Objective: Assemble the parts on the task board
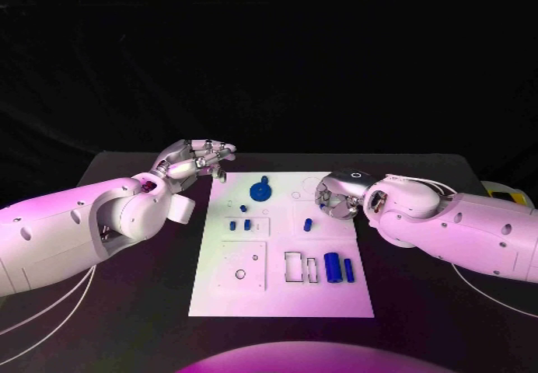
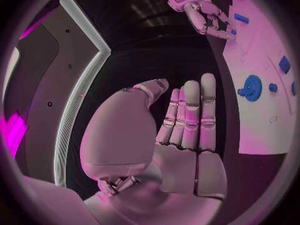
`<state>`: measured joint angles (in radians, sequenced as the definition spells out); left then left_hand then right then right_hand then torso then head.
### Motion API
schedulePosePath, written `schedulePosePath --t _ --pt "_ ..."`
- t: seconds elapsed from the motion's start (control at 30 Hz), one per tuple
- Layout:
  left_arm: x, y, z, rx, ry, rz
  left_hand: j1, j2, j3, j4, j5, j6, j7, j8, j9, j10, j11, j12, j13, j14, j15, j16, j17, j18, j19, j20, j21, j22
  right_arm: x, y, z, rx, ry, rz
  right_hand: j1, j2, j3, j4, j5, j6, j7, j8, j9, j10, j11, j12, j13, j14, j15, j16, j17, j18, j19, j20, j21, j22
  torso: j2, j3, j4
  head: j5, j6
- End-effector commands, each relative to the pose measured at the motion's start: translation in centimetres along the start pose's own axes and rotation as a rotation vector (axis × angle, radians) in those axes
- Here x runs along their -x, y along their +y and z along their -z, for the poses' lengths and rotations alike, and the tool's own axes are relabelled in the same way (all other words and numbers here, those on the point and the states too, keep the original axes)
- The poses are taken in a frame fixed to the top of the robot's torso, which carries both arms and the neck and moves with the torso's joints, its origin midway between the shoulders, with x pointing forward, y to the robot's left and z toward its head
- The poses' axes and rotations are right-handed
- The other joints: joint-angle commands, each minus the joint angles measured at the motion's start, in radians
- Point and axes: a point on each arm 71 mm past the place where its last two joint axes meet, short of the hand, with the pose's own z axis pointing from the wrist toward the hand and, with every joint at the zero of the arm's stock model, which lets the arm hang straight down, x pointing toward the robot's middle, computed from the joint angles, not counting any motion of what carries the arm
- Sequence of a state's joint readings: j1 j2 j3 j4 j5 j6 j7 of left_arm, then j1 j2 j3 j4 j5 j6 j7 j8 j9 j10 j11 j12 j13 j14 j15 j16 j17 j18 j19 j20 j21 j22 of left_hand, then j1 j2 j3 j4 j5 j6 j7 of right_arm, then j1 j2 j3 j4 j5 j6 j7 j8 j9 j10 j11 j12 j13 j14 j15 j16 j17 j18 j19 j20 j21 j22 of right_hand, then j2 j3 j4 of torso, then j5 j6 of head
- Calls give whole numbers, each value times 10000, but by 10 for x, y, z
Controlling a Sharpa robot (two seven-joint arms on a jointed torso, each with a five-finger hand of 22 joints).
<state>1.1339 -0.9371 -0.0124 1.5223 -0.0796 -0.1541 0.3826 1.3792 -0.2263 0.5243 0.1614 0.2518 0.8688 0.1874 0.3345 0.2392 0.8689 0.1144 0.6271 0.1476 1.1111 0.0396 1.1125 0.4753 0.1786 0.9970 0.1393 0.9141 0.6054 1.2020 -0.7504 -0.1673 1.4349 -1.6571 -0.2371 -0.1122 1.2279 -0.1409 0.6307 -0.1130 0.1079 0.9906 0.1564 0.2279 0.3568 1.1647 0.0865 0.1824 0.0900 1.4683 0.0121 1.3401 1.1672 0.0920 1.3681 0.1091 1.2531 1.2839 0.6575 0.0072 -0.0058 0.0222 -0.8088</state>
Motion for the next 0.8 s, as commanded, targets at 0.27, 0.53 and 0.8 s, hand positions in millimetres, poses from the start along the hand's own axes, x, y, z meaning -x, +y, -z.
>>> schedulePosePath --t 0.27,0.53,0.8 --pt "-2 -1 -1 -23 155 129 54 66 -56 11 -26 -77 8 6 -2 24 54 22 -5 -77 28 -44 -22 66 41 -37 -66 -19 -14 5 1 16 712 352 112 3 44 -43 -40 141 -30 123 57 143 -43 75 83 316 -94 82 30 -94 75 -4 111 61 3 -4 1 1 -12" --pt "-2 0 -1 25 157 129 93 69 -58 -10 -27 -88 13 -3 -4 11 58 17 -9 -76 28 -59 -32 67 55 -37 -93 -40 -17 8 -1 -79 727 871 226 0 72 -144 -56 169 -54 178 110 186 -69 90 125 320 -119 125 63 -123 135 -32 238 189 -3 0 -1 0 -38" --pt "-1 0 -1 54 116 111 93 69 -58 -10 -27 -88 13 -3 -4 11 58 17 -9 -76 28 -59 -32 67 55 -37 -93 -40 -14 11 1 -158 46 1086 554 317 312 -365 -244 437 -142 435 318 486 -183 238 310 363 -219 301 240 -224 376 -128 686 623 -1 4 -1 -13 -35"
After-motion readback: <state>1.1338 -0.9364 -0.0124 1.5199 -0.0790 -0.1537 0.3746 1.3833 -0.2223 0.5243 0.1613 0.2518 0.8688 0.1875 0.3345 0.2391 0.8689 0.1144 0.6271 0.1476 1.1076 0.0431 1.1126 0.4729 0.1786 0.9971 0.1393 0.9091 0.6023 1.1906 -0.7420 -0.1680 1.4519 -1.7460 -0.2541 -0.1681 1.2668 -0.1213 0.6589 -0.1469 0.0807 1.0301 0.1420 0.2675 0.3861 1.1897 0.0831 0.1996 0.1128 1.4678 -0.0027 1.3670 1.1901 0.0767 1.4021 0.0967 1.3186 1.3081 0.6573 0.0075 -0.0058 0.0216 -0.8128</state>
